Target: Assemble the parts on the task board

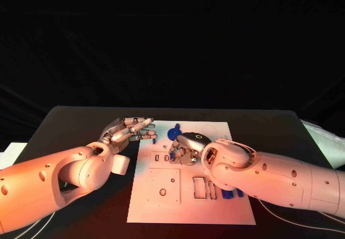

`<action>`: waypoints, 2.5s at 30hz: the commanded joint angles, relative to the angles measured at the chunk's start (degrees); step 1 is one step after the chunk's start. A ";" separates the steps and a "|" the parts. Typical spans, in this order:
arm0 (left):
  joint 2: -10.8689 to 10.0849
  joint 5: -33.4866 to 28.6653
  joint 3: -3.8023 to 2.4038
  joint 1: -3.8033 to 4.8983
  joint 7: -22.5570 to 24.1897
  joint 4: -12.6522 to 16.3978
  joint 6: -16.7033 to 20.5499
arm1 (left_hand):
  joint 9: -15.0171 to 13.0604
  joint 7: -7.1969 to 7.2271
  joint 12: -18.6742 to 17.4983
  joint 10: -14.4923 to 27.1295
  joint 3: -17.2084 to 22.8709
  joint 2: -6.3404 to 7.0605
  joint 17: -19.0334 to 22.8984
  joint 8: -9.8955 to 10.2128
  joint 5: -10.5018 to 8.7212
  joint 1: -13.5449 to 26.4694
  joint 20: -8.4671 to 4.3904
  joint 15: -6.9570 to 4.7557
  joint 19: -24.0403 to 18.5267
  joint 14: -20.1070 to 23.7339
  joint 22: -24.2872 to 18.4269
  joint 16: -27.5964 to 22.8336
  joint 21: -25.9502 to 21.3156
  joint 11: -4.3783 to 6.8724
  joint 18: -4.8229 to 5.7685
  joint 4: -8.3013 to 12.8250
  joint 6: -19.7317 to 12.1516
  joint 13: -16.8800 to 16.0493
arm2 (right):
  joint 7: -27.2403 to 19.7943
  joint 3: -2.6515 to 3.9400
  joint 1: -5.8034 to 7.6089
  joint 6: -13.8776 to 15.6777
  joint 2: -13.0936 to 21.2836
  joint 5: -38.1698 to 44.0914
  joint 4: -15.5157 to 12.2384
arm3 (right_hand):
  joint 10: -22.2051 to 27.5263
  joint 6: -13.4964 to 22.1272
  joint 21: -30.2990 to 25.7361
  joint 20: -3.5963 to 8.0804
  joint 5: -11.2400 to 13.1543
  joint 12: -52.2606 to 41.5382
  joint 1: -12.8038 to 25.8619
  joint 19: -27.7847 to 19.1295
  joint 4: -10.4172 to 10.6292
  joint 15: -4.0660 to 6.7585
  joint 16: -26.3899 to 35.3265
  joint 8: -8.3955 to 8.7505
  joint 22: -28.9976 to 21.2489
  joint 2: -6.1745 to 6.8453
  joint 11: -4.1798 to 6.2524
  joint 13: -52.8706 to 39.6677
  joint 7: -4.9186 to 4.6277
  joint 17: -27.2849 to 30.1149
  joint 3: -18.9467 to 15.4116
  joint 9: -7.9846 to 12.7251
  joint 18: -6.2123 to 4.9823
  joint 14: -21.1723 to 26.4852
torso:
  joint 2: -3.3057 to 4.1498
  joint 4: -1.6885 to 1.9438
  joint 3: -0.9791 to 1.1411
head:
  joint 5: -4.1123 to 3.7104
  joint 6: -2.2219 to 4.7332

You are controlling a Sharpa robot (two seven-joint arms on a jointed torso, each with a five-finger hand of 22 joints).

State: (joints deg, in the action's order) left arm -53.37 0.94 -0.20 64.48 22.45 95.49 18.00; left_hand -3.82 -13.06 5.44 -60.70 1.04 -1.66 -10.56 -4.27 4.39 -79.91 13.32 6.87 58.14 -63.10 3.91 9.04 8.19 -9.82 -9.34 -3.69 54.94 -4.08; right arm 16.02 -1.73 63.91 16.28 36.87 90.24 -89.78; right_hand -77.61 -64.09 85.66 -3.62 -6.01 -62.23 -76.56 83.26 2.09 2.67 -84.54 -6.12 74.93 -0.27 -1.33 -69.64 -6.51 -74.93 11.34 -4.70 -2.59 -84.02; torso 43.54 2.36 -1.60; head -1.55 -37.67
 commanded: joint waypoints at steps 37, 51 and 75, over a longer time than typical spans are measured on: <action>0.12 -0.20 -0.01 0.00 0.48 -0.18 -1.31 | 0.07 -0.16 -0.35 0.50 0.02 -0.37 -0.10 0.22 -0.17 -0.23 0.06 0.25 0.47 -0.26 -0.02 -0.33 -0.34 -0.13 -1.14 0.32 -0.29 0.06 | 1.21 -0.38 -0.59 9.33 0.15 1.81 -1.19 | 3.20 5.16 -1.02 -1.35 -2.59 6.91 3.52 -1.18 3.22 -1.28 0.90 2.38 3.69 6.64 -1.39 5.60 -1.13 -5.40 -6.03 0.89 -0.15 -3.92 | 0.03 -0.02 0.08 | -0.10 0.04; -0.21 1.71 -0.01 0.05 -3.55 -0.24 -1.97 | 0.02 0.50 -0.67 0.37 0.08 -0.61 -2.24 0.19 -0.16 0.42 -1.43 -1.19 5.25 -5.36 0.83 1.20 1.33 0.60 -1.22 1.67 -0.21 0.19 | -5.23 0.40 0.65 13.10 5.50 -2.41 -7.69 | 3.96 6.61 -1.08 -1.55 -2.95 7.80 2.54 -1.18 4.57 -1.53 1.14 2.36 3.66 7.04 -1.68 6.67 -1.46 -5.17 -8.08 0.96 -0.16 -3.85 | -0.33 0.00 0.31 | 0.05 0.35; 10.65 51.69 0.08 8.90 -57.89 -7.48 -23.30 | -13.78 9.25 52.56 -9.52 -12.45 -3.42 -79.44 -21.96 -0.79 12.13 -11.38 -10.95 26.55 -26.90 63.10 80.96 66.20 9.97 4.95 -12.80 3.41 -46.05 | -16.23 0.71 10.04 8.88 20.87 -48.59 -10.04 | 4.42 5.59 -2.96 -1.40 -10.34 7.79 -2.70 -3.36 3.88 -1.34 3.80 1.82 0.34 2.56 -1.50 7.63 -1.51 -1.85 -6.55 0.82 -0.93 -3.11 | -2.48 -1.22 1.54 | 1.43 -0.88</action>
State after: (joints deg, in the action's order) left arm -43.39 42.19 -0.11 73.11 -27.14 88.64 2.15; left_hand -16.89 -3.85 57.28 -70.00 -11.13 -4.62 -74.95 -25.40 3.93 -68.03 1.93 -3.69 84.04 -83.97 67.83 89.83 74.95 0.11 -3.97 -16.51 58.61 -49.35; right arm 0.91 -1.00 73.93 27.18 57.78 46.61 -99.83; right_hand -73.35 -58.14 82.89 -4.96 -16.10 -54.36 -78.67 80.28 5.91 1.42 -80.99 -3.96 74.93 2.21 -2.84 -62.06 -8.18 -74.94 4.44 -3.83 -2.58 -84.03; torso 41.29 1.17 -0.23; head -0.24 -38.43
